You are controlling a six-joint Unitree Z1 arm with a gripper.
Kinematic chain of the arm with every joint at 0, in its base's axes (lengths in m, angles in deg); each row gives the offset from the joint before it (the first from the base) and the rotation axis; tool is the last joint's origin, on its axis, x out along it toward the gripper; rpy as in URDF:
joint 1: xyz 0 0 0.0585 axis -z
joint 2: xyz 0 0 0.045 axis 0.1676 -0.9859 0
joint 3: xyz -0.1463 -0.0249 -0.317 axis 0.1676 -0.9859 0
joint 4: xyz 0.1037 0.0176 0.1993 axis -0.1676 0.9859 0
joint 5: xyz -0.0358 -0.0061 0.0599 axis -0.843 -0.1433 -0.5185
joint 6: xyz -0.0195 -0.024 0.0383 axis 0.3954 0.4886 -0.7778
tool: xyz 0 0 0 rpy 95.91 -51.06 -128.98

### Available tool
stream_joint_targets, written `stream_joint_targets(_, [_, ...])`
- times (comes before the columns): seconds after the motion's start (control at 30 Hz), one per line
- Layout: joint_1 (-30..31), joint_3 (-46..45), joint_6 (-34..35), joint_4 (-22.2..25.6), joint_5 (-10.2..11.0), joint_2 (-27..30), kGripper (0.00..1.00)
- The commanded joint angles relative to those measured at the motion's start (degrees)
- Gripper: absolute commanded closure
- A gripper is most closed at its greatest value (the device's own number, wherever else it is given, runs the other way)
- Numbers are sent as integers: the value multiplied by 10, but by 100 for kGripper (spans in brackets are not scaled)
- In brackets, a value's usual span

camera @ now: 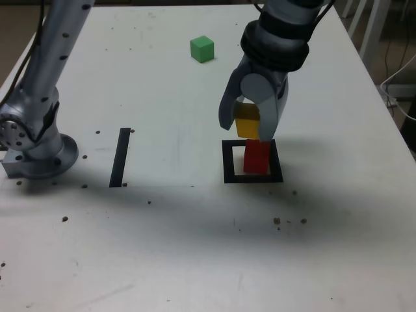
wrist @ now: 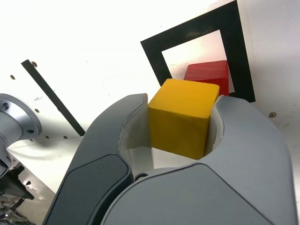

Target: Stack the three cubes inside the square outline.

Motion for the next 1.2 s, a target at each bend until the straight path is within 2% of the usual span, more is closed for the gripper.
stream_joint_targets(0.0, [4, 5, 2, 17, -1, -7, 71])
stream_joint_targets(0.83, [13, 11, 7, 11, -12, -32, 68])
stream_joint_targets(0.93, [13, 9, 6, 9, -14, -33, 54])
stream_joint_targets(1.1, [13, 6, 3, 5, -17, -34, 16])
stream_joint_targets(1.17, [13, 6, 2, 4, -17, -35, 9])
